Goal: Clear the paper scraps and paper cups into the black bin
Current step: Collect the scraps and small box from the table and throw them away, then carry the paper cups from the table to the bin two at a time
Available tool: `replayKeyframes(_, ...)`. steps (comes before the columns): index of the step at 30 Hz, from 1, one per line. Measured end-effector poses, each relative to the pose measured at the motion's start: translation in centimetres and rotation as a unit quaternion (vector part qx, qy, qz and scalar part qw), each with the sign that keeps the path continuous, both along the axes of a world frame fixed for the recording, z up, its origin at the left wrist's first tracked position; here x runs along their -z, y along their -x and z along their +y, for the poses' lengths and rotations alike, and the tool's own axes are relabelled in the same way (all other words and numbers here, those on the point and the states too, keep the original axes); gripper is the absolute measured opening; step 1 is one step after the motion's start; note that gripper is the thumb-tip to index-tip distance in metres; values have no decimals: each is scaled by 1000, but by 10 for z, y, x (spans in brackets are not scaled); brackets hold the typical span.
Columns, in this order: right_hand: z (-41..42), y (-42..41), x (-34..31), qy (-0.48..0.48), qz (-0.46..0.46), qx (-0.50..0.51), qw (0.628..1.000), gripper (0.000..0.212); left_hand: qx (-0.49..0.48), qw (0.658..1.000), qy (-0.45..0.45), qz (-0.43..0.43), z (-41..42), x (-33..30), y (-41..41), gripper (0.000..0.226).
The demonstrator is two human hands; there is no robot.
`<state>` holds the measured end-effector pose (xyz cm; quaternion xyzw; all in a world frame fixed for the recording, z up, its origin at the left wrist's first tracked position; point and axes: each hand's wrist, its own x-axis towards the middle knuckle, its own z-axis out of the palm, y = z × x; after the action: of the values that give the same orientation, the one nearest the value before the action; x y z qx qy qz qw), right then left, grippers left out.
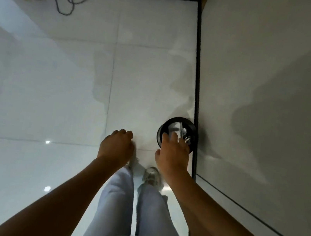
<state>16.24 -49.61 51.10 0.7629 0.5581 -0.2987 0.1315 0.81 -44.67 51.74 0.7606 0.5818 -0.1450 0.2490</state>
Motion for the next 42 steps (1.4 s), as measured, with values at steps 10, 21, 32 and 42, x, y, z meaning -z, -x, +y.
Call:
replayKeyframes(10, -48, 118, -96, -14, -14, -245, 969, 48, -252, 967, -24, -9, -128, -85, 120, 23)
replayKeyframes(21, -165, 349, -129, -37, 9, -483, 875, 52, -466, 881, -80, 4, -326, -111, 304, 25)
replayKeyframes(32, -360, 579, -150, -47, 48, -709, 702, 51, -670, 736, -88, 44, -568, -126, 469, 27)
replayKeyframes(42, -445, 767, -155, -26, 45, -800, 598, 50, -782, 613, -99, 56, -670, -136, 615, 28)
